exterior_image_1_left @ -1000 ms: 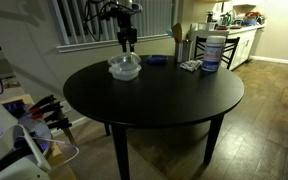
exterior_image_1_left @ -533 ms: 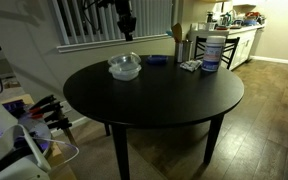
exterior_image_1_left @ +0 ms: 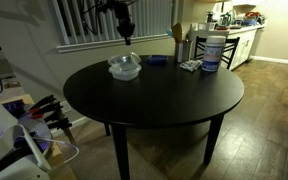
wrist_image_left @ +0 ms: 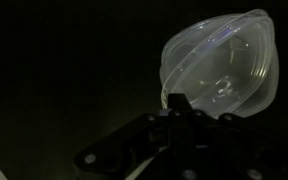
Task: Stack the clear bowls together.
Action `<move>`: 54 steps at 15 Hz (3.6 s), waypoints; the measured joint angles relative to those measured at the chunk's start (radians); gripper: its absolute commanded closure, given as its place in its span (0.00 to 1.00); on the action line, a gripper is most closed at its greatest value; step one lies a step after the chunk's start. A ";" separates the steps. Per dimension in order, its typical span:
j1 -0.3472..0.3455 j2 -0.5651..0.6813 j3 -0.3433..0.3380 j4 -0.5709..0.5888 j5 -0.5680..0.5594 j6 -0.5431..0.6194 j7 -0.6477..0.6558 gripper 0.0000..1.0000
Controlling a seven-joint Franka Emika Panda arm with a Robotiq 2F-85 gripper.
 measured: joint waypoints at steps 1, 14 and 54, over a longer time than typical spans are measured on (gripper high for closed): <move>0.000 0.008 0.000 -0.010 0.000 0.013 0.000 1.00; -0.015 0.070 -0.024 -0.034 0.000 0.044 0.000 1.00; -0.005 0.092 0.092 -0.069 0.188 0.296 -0.177 0.73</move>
